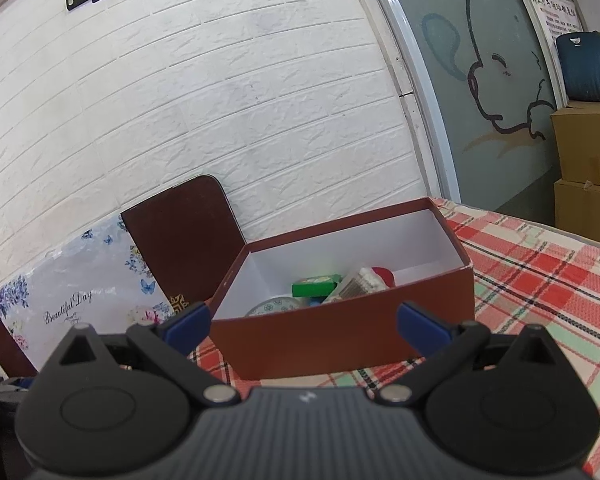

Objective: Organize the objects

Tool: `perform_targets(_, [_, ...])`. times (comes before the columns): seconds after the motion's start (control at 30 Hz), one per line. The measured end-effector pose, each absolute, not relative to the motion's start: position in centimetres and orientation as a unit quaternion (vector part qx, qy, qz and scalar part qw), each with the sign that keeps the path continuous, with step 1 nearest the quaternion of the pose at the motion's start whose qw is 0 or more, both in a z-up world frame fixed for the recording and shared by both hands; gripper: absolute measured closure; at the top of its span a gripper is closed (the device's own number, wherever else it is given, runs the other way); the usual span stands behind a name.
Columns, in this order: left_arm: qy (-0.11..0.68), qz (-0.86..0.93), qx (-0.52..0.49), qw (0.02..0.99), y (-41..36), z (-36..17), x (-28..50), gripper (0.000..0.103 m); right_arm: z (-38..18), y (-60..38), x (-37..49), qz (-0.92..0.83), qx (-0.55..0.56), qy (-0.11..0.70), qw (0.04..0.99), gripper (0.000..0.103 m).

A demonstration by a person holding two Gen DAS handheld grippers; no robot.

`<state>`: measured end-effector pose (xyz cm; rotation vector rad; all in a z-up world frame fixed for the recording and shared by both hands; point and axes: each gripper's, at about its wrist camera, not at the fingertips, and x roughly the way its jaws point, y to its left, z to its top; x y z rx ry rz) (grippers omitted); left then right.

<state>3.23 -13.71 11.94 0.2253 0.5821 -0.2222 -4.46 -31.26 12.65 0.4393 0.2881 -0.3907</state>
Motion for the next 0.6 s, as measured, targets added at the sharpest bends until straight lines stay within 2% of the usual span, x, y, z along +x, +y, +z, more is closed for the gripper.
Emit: perform_targets(0.6, [0.298,-0.122,0.118,0.939,-13.99,11.43,3.08,0.000,12.15,-31.24,-4.34,-0.193,0.220,0.149,0.945,0.000])
